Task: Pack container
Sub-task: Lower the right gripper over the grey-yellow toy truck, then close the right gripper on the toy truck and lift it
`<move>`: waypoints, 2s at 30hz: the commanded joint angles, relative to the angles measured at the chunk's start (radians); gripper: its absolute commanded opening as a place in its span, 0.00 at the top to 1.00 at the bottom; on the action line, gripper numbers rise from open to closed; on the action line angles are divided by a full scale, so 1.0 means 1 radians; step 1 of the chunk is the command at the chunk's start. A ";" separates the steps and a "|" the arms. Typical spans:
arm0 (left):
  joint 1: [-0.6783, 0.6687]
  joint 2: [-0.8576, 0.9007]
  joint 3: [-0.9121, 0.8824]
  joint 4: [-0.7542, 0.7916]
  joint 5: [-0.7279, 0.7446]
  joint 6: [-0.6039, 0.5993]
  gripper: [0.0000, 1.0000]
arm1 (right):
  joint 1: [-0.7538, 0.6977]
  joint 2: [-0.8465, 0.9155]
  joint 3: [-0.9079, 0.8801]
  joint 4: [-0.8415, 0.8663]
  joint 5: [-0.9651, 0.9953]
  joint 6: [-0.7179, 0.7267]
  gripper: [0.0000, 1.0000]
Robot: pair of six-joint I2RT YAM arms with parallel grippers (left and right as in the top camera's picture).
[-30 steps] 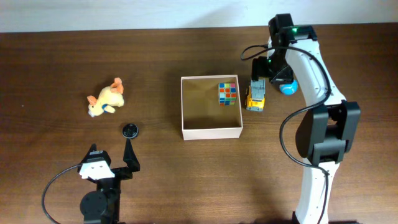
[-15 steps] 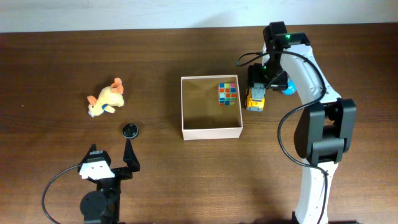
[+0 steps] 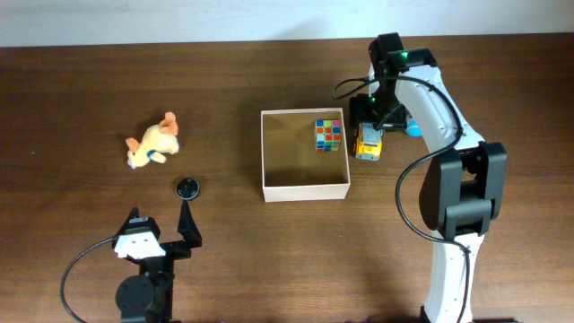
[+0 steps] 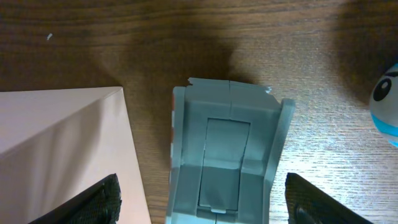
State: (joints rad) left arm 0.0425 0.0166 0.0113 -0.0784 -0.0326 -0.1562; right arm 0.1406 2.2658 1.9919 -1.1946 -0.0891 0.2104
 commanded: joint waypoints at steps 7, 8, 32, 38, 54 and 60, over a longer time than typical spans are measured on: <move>0.006 0.001 -0.002 -0.005 0.011 0.016 0.01 | 0.003 0.016 -0.030 0.006 0.015 0.008 0.25; 0.006 0.001 -0.002 -0.005 0.011 0.016 0.01 | 0.003 0.016 -0.035 0.006 0.019 0.008 0.25; 0.006 0.001 -0.002 -0.005 0.011 0.016 0.01 | 0.003 0.016 -0.067 0.026 0.049 0.008 0.44; 0.006 0.001 -0.002 -0.005 0.011 0.016 0.01 | 0.003 0.016 -0.067 0.029 0.059 0.008 0.52; 0.006 0.001 -0.002 -0.005 0.011 0.016 0.01 | 0.003 0.015 -0.057 0.030 0.060 0.008 0.58; 0.006 0.001 -0.002 -0.005 0.011 0.016 0.01 | 0.003 0.013 -0.022 0.018 0.060 0.008 0.58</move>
State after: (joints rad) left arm 0.0425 0.0166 0.0113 -0.0784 -0.0326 -0.1562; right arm 0.1402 2.2662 1.9343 -1.1717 -0.0456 0.2100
